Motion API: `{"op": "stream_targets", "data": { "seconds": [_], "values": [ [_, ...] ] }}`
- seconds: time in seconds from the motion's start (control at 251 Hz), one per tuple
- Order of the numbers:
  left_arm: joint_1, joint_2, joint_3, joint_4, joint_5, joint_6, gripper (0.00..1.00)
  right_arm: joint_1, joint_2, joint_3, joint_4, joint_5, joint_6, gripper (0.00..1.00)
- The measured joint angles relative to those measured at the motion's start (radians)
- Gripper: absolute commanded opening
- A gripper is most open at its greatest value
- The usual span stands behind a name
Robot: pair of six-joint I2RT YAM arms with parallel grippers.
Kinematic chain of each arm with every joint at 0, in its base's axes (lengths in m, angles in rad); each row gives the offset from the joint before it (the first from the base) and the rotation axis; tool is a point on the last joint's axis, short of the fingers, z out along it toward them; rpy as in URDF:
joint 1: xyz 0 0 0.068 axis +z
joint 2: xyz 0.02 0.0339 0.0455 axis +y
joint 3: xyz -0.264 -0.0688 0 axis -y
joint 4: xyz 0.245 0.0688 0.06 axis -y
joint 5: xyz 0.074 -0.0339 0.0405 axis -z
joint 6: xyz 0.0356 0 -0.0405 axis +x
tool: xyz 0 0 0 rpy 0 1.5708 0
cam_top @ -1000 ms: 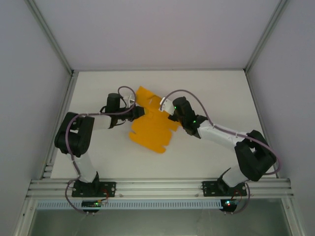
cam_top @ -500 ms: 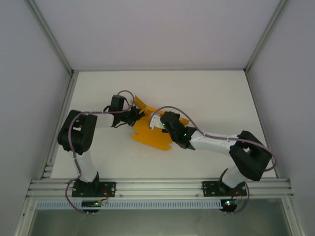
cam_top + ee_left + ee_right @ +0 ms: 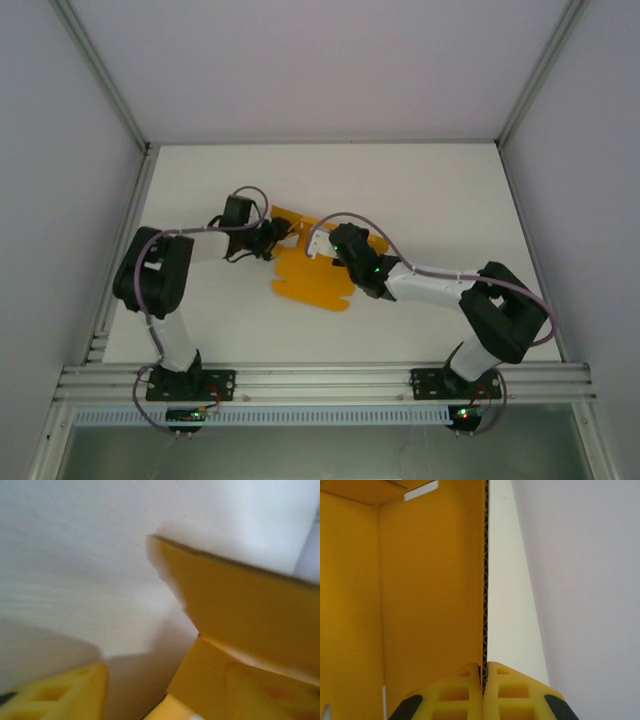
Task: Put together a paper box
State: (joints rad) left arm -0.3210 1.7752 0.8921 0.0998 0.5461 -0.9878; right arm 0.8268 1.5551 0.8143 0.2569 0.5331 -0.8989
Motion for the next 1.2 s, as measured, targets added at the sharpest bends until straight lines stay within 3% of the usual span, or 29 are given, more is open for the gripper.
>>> {"op": "stream_targets", "data": {
  "seconds": [0.064,0.271,0.367,0.619,0.83,1.002,1.201],
  "values": [
    [0.000,-0.071,0.005,-0.102,-0.078,0.084,1.00,-0.046,0.000,0.013,-0.047,-0.052,-0.009,0.00],
    [0.010,-0.256,0.071,-0.277,-0.223,0.373,1.00,-0.149,0.003,0.043,-0.110,-0.220,-0.061,0.00],
    [0.028,-0.254,0.141,-0.308,-0.197,0.527,1.00,-0.150,0.006,0.035,-0.092,-0.269,-0.107,0.00],
    [0.101,-0.135,0.267,-0.425,0.027,1.050,1.00,-0.150,0.020,0.035,-0.068,-0.322,-0.172,0.00],
    [0.103,0.050,0.439,-0.654,0.160,1.317,0.83,-0.150,0.020,0.035,-0.062,-0.346,-0.184,0.00],
    [0.103,0.162,0.544,-0.761,0.232,1.411,0.67,-0.150,0.024,0.035,-0.052,-0.347,-0.187,0.00],
    [0.098,0.203,0.562,-0.835,0.296,1.463,0.57,-0.150,0.035,0.041,-0.043,-0.347,-0.188,0.00]
  ]
}}
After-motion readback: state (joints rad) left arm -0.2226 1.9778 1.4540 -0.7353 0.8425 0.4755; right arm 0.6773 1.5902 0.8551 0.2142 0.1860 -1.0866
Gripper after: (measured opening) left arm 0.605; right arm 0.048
